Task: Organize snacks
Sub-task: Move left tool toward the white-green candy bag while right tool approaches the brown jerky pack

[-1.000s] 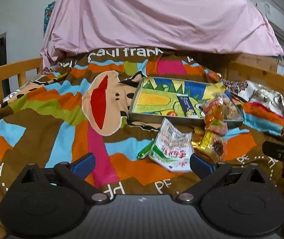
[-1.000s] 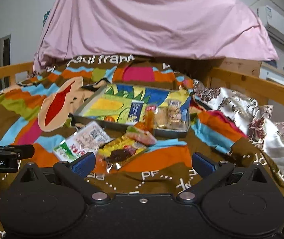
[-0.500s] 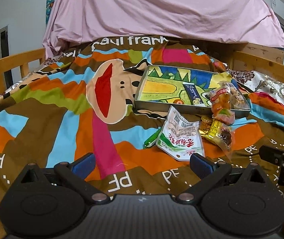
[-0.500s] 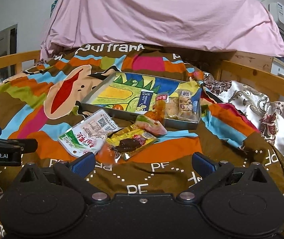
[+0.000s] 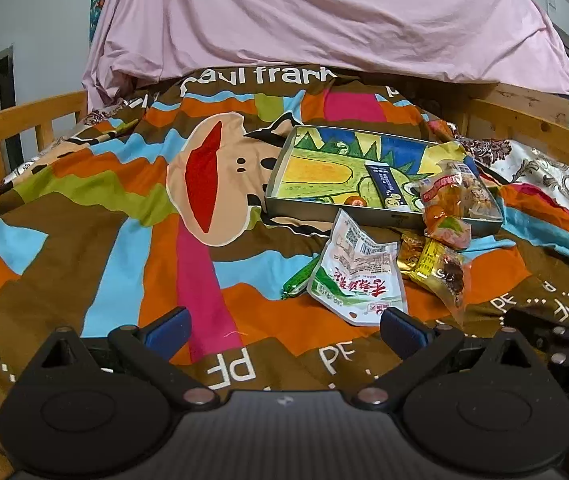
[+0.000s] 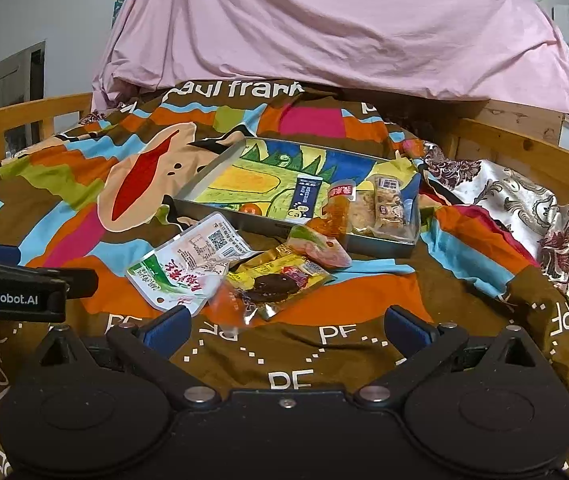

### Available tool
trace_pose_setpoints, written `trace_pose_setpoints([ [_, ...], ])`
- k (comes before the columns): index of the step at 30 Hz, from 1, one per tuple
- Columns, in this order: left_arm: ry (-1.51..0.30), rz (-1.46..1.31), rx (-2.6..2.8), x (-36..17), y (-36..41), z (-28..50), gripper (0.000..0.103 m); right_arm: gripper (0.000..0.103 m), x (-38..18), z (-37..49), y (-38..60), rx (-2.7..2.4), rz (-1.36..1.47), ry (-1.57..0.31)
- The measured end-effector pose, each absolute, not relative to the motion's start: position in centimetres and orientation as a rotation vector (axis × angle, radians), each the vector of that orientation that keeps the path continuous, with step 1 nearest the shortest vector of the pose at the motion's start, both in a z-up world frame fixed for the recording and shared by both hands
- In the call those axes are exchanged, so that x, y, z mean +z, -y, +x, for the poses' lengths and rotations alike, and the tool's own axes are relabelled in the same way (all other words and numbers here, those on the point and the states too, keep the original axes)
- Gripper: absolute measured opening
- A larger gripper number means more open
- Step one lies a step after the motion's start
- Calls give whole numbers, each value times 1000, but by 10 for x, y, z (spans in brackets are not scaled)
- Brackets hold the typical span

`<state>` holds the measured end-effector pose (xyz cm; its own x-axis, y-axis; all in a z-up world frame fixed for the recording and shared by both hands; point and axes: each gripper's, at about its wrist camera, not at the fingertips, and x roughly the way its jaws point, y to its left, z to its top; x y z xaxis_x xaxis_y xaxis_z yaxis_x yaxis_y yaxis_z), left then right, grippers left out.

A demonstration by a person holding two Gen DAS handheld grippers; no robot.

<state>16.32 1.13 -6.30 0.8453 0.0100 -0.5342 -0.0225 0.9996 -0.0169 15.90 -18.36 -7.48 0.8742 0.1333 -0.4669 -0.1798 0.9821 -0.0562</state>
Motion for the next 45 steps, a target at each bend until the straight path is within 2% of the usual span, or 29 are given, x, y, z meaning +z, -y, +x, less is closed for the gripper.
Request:
trace_pose_setpoints([
  [45, -559, -26, -40, -76, -15, 221, 103, 102, -88, 203, 182, 99, -76, -498],
])
